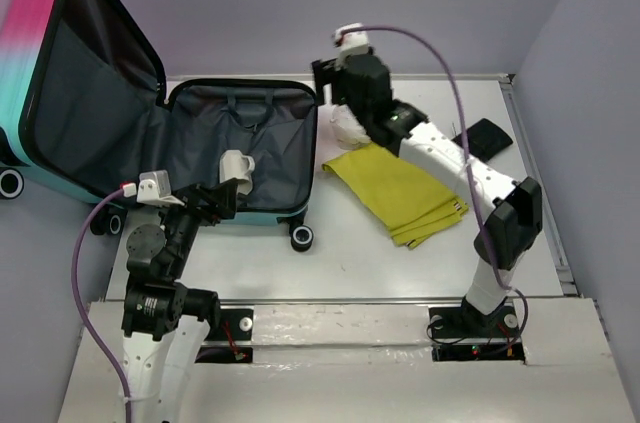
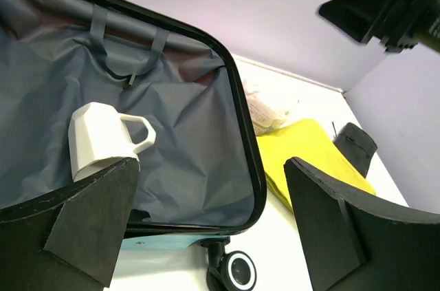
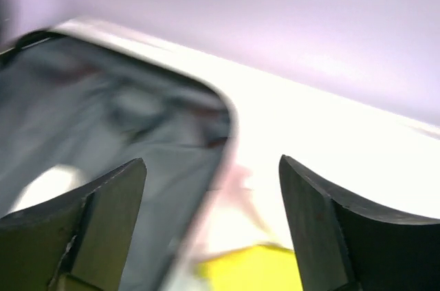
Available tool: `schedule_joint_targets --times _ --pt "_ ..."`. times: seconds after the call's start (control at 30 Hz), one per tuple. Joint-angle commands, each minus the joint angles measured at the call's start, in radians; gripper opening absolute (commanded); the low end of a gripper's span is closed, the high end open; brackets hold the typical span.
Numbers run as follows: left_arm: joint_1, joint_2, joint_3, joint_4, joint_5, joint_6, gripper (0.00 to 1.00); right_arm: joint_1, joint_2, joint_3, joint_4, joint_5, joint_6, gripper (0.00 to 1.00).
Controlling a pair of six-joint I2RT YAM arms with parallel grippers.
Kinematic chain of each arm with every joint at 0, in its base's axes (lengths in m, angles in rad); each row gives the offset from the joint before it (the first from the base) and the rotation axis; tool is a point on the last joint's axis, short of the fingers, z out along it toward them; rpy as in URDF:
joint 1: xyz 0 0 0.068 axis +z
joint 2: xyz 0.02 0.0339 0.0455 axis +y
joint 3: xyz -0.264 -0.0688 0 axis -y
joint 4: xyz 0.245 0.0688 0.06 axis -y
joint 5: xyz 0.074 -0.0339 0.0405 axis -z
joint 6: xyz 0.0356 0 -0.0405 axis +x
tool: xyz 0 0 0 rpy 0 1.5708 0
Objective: Pack the luggage
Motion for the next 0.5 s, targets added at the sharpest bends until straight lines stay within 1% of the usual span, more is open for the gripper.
schedule_joint_targets --times 0.0,0.1,0.23,0.33,0.47 --pt "0.007 0.035 0.035 0.050 0.054 0.003 0.99 -0.247 0.013 -0.001 -0.223 -0.032 0.190 0.87" --pt "0.004 0.064 0.037 0.052 0.090 0.008 0.99 -0.342 0.065 0.019 -0.256 -0.082 0.212 0.90" --pt "-0.007 0.098 0.038 0.053 0.108 0.012 0.99 -0.410 0.168 0.076 -0.257 -0.179 0.227 0.90" --pt "-0.009 0.115 0.038 0.053 0.122 0.016 0.99 -0.441 0.258 0.131 -0.257 -0.240 0.241 0.90" --pt "-0.009 0.139 0.037 0.053 0.131 0.017 0.99 -0.450 0.335 0.143 -0.231 -0.337 0.258 0.88"
